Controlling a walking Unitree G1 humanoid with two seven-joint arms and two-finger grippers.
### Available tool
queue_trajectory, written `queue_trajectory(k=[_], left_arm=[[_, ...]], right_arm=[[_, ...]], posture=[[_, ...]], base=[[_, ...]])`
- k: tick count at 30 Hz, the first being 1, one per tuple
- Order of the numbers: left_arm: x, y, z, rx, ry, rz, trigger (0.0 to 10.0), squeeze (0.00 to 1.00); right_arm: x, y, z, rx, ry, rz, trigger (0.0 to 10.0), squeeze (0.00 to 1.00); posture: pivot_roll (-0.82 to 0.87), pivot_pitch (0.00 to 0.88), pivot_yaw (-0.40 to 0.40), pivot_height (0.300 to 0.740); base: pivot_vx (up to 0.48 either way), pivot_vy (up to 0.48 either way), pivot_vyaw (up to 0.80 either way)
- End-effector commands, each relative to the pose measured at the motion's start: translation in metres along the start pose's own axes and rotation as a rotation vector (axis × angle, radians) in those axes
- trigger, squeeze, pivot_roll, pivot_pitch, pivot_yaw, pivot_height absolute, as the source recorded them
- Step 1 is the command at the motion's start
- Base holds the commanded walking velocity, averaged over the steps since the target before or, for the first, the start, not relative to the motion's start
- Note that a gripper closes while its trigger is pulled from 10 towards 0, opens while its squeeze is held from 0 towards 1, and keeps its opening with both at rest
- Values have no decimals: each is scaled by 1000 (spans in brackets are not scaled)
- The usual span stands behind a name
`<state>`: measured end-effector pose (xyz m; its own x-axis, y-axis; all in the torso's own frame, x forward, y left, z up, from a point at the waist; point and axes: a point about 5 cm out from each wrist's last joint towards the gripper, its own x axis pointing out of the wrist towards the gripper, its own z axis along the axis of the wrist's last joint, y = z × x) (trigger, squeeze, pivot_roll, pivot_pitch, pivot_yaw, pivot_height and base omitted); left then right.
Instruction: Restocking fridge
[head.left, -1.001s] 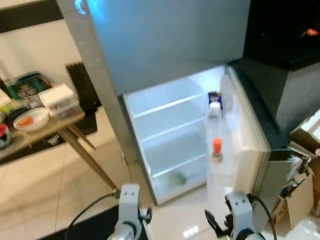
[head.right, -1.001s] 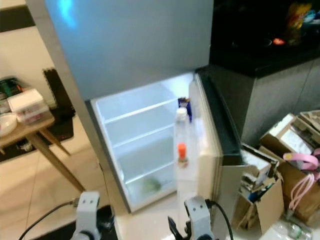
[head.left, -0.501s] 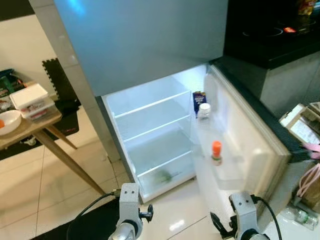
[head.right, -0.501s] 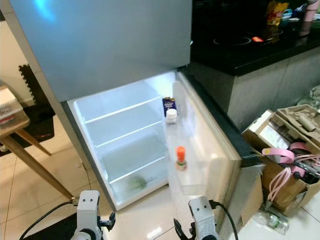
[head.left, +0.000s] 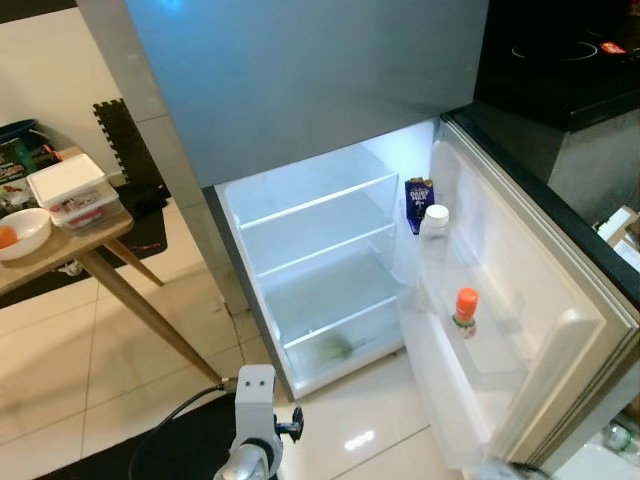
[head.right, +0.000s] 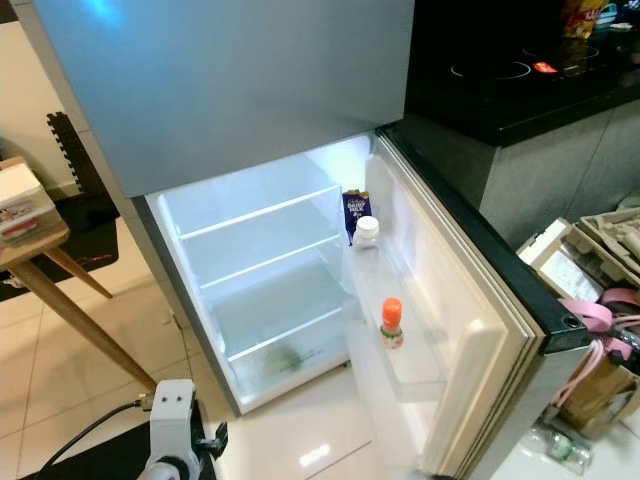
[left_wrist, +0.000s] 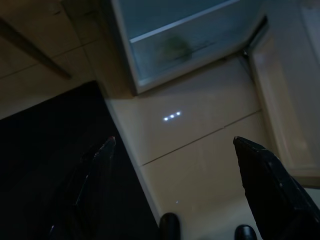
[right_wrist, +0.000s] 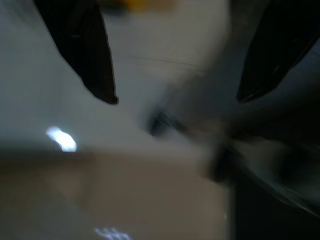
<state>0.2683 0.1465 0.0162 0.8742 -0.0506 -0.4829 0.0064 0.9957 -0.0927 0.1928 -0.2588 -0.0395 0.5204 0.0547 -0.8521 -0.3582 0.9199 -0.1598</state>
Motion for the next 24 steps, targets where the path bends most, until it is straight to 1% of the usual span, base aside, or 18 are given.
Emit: queue_trajectory(k=[1, 3, 4, 5, 6, 7, 8, 9, 10, 11, 12, 13, 15, 18, 19, 22, 23, 24], left_arm=[[-3, 3, -7, -4, 26, 12, 10000, 0], [-3, 5, -6, -4, 25, 14, 10000, 0], [-3, 5, -6, -5, 24, 14, 10000, 0], [-3, 5, -6, -5, 24, 14, 10000, 0], [-2, 6, -4, -11, 10, 16, 10000, 0], [-2, 6, -4, -11, 10, 16, 10000, 0], [-2, 6, 0, -20, -25, 19, 10000, 0], [-3, 9, 6, -18, -77, 21, 10000, 0], [-5, 11, 9, -11, -113, 25, 10000, 0], [-5, 11, 9, -11, -113, 25, 10000, 0], [-7, 13, 11, -3, -137, 30, 10000, 0], [-9, 16, 11, 1, -145, 40, 10000, 0], [-12, 23, 6, 10, -139, 69, 10000, 0], [-15, 27, 3, 13, -139, 81, 10000, 0], [-15, 27, 3, 13, -139, 81, 10000, 0], [-16, 29, 3, 14, -143, 91, 10000, 0], [-16, 29, 3, 14, -143, 91, 10000, 0], [-17, 31, 3, 17, -145, 104, 10000, 0]], right_arm=[[0, -7, -8, 8, 28, -81, 10000, 0], [-10, -44, -9, 33, 38, -303, 10000, 0], [-14, -56, -8, 42, 38, -371, 10000, 0], [-14, -56, -8, 42, 38, -371, 10000, 0], [-20, -70, -2, 50, 15, -465, 10000, 0], [-20, -70, -2, 50, 15, -465, 10000, 0], [-25, -80, 6, 80, -25, -537, 10000, 0], [-32, -92, 22, 165, -126, -639, 10000, 0], [-38, -100, 33, 258, -203, -703, 10000, 0], [-38, -100, 33, 258, -203, -703, 10000, 0], [-41, -104, 41, 350, -267, -729, 10000, 0], [-42, -107, 46, 414, -302, -750, 10000, 0], [-38, -102, 54, 487, -357, -723, 10000, 0], [-29, -90, 64, 513, -402, -653, 10000, 0], [-29, -90, 64, 513, -402, -653, 10000, 0], [-22, -76, 75, 521, -454, -558, 10000, 0], [-22, -76, 75, 521, -454, -558, 10000, 0], [-19, -69, 80, 526, -480, -501, 10000, 0]], posture=[[-92, 168, 109, 740], [-91, 166, 110, 740], [-91, 165, 110, 740], [-91, 165, 110, 740], [-92, 163, 111, 740], [-92, 163, 111, 740], [-90, 162, 111, 740], [-92, 159, 113, 740], [-92, 159, 113, 740], [-92, 159, 113, 740], [-92, 159, 113, 740], [-90, 158, 113, 740], [-88, 157, 111, 740], [-84, 156, 109, 740], [-84, 156, 109, 740], [-81, 158, 108, 740], [-81, 158, 108, 740], [-79, 161, 110, 740]], base=[[0, 0, 0], [0, 0, 0], [0, 0, 0], [0, 0, 0], [0, 0, 0], [0, 0, 0], [0, 0, 0], [0, 0, 0], [0, 0, 0], [0, 0, 0], [0, 0, 0], [0, 0, 0], [0, 0, 0], [0, 0, 0], [0, 0, 0], [0, 0, 0], [0, 0, 0], [0, 0, 0]])
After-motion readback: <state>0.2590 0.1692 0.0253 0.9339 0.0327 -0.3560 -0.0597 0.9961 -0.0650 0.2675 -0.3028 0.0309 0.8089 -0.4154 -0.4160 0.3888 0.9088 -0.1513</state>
